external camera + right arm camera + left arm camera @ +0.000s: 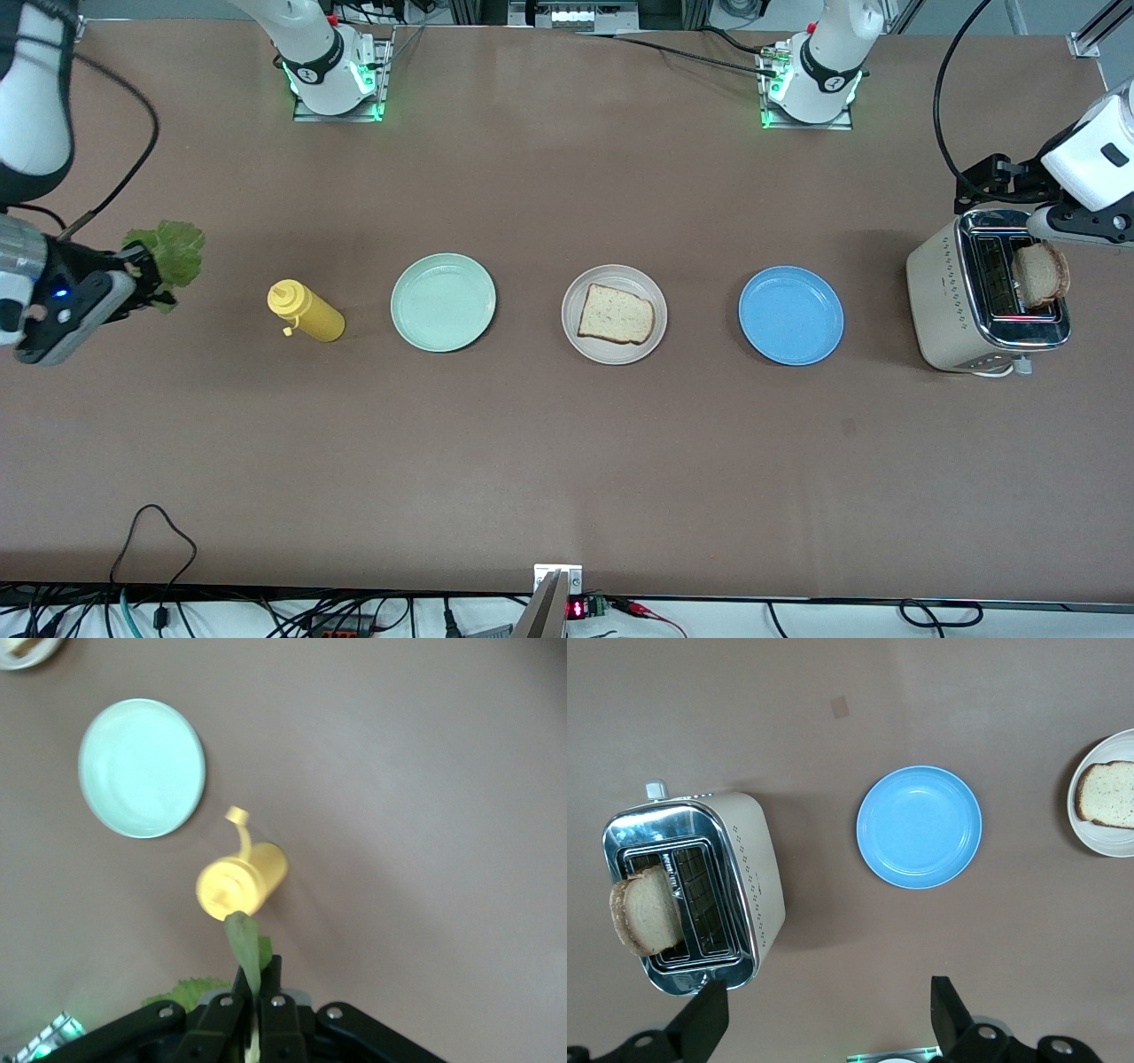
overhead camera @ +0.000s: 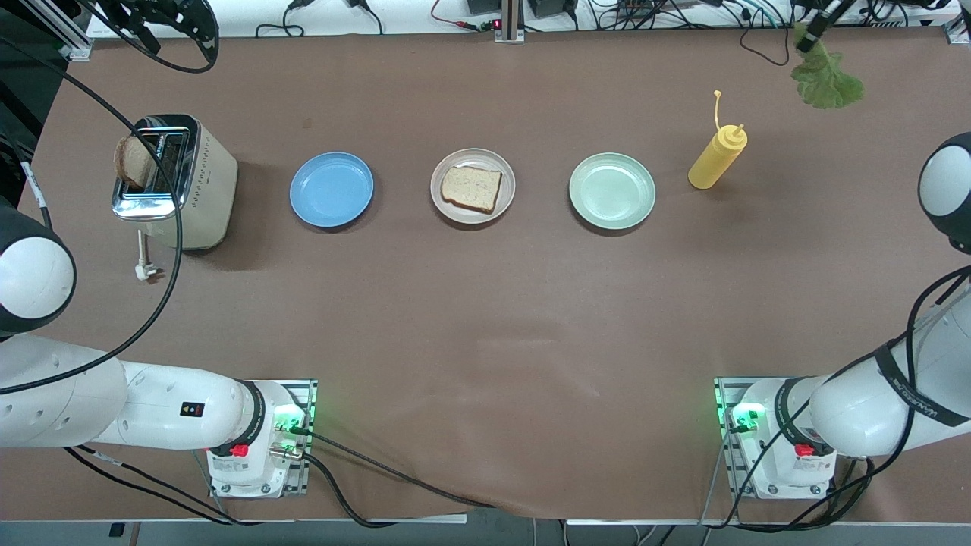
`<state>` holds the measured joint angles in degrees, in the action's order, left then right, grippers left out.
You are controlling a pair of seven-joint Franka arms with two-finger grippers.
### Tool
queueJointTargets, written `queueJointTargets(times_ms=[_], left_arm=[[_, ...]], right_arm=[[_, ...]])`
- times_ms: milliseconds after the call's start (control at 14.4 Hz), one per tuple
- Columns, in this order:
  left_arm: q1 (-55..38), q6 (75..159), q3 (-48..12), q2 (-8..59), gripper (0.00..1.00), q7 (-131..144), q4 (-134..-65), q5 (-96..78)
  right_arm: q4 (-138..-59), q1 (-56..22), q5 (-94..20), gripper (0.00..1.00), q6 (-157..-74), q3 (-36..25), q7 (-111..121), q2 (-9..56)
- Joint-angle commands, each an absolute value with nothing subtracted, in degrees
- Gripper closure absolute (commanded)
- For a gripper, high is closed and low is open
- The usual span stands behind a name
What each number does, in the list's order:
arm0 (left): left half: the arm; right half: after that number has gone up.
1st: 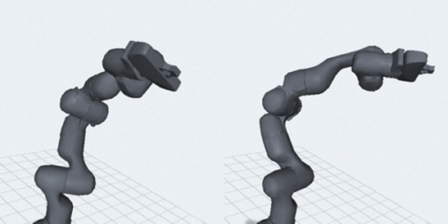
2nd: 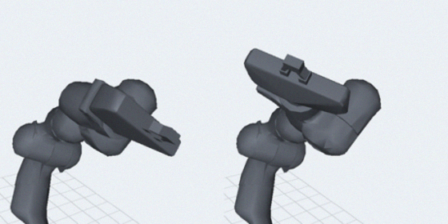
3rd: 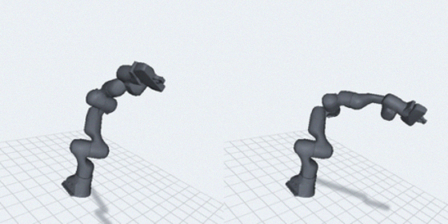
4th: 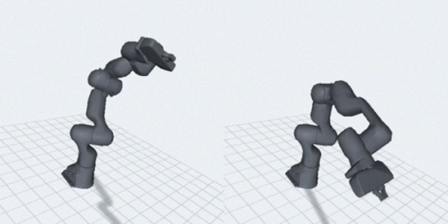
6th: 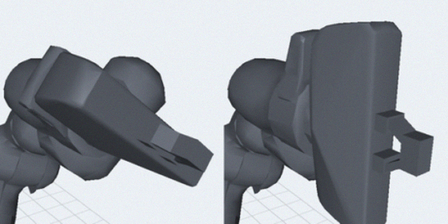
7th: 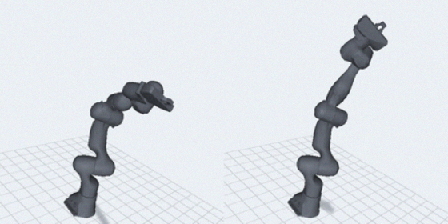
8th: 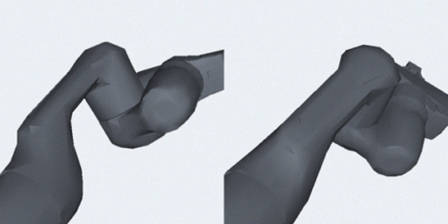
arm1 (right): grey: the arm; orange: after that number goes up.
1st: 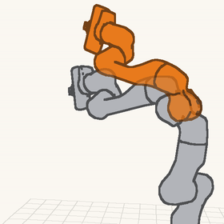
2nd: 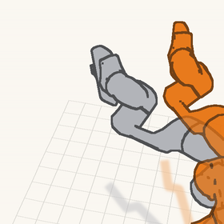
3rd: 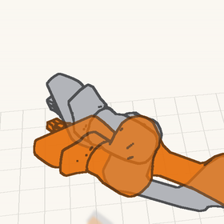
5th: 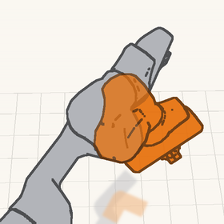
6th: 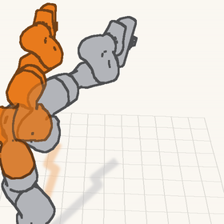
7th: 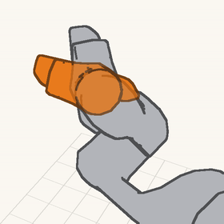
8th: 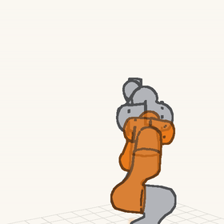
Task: Make sandwich in beige plate with both arms
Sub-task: 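Lift the lettuce leaf and carry it toward the beige plate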
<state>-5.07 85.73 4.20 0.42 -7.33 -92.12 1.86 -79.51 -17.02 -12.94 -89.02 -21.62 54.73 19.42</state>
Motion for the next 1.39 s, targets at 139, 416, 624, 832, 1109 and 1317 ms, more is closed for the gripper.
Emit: queueJointTargets(times_ms=[139,416,624,832,1109,1317], left_arm=[[-5.0,84.6,4.3,1.0,0.0,-7.2,-90.7,1.5],[-5.0,84.6,4.3,1.0,0.0,-7.2,-90.7,1.5],[-5.0,84.6,4.3,1.0,0.0,-7.2,-90.7,1.5],[-4.9,84.6,4.3,1.0,0.0,-7.2,-90.7,1.5],[-4.9,84.6,4.3,1.0,0.0,-7.2,-90.7,1.5],[-4.9,84.6,4.3,1.0,0.0,-7.2,-90.7,1.5]], right_arm=[[-77.2,-27.1,-12.1,1.0,-87.5,-21.7,57.5,20.5],[-74.9,-34.8,-18.1,1.0,-88.8,-21.7,57.3,22.4],[-73.8,-38.7,-24.6,1.0,-95.0,-21.6,56.5,25.5],[-73.0,-43.1,-29.0,1.0,-102.0,-21.4,55.6,29.4],[-72.9,-48.3,-30.8,1.0,-114.3,-21.3,55.4,35.4],[-72.9,-51.3,-32.8,1.0,-120.7,-21.2,52.5,39.3]])
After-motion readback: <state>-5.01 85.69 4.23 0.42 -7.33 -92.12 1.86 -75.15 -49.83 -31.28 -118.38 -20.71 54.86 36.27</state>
